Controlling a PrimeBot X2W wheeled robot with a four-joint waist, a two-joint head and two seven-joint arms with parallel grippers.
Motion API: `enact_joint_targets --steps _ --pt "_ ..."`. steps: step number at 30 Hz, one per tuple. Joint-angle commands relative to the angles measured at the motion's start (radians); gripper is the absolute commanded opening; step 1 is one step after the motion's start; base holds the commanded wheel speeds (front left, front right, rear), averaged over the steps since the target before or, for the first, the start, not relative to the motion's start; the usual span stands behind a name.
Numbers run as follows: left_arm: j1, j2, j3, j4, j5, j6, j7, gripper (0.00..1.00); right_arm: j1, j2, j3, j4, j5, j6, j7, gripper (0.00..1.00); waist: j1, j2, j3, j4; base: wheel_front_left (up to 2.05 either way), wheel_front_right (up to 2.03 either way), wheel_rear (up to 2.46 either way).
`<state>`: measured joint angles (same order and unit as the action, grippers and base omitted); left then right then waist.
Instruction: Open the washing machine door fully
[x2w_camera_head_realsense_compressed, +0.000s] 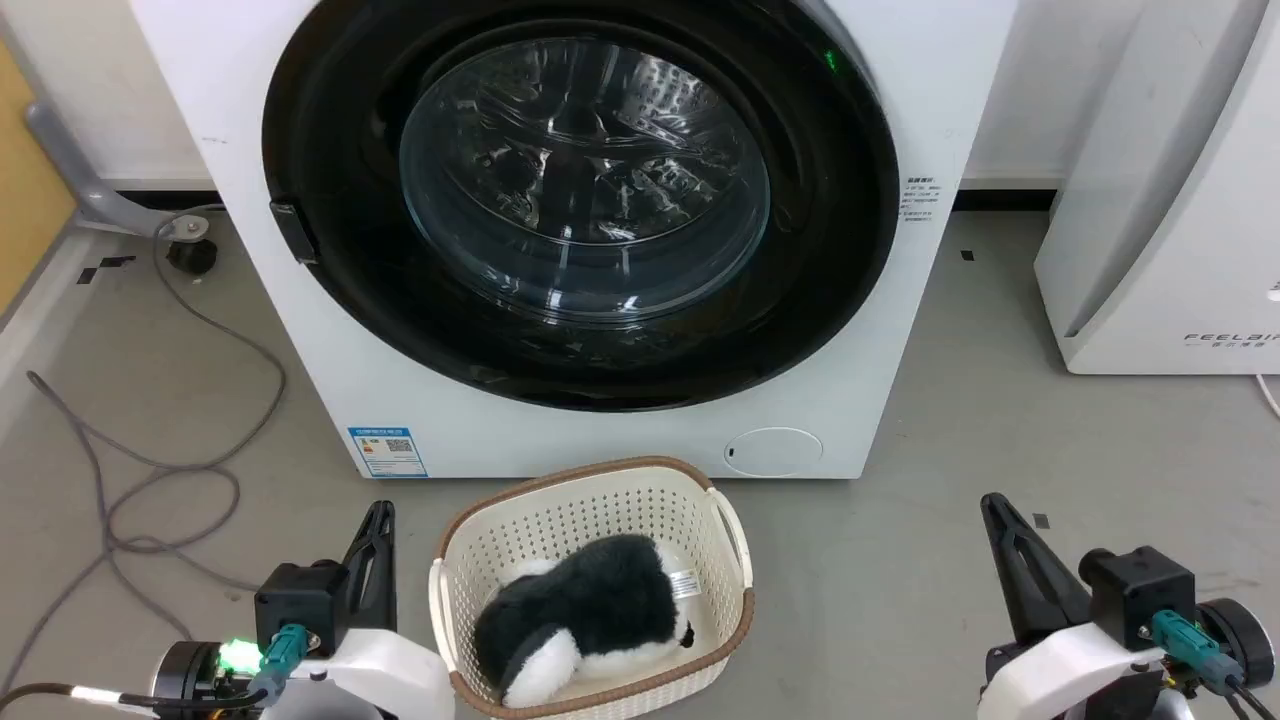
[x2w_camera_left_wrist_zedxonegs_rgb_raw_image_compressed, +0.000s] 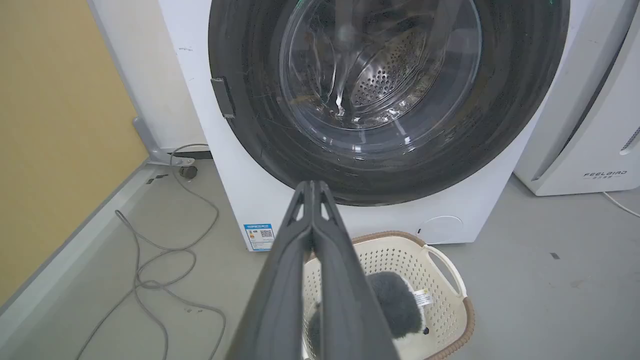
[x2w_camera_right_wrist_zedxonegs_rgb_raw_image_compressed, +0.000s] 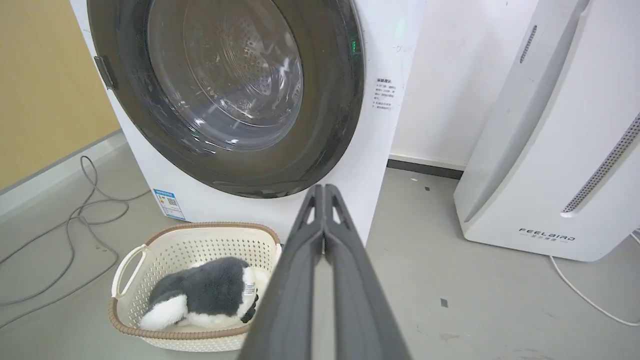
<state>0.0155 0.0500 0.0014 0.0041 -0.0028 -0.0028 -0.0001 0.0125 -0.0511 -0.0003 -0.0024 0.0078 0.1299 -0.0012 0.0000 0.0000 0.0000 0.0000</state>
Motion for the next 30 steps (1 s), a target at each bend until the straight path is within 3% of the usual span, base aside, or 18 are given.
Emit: enact_joint_targets --steps 1,15,16,30 --pt "-0.015 0.0 -0.001 -0.004 0.003 0.003 0.0 0.0 -0.013 0.001 0.0 0.002 -0.008 0.001 0.001 0.0 0.0 0.0 0.0 0.0 0.0 0.0 0.0" --pt "-0.015 0.0 -0.001 -0.004 0.003 0.003 0.0 0.0 -0.013 0.001 0.0 0.002 -0.008 0.001 0.001 0.0 0.0 0.0 0.0 0.0 0.0 0.0 0.0" --pt "0.0 0.0 -0.001 0.0 0.0 0.0 0.0 1.0 0.0 0.0 0.0 0.0 0.0 0.0 0.0 1.0 0.0 0.0 0.0 0.0 0.0 0.0 0.0" --pt "-0.005 0.0 -0.009 0.009 -0.005 0.016 -0.023 1.0 0.002 0.0 -0.015 -0.01 0.041 0.0 -0.023 1.0 0.0 0.0 0.003 0.0 0.0 0.0 0.0"
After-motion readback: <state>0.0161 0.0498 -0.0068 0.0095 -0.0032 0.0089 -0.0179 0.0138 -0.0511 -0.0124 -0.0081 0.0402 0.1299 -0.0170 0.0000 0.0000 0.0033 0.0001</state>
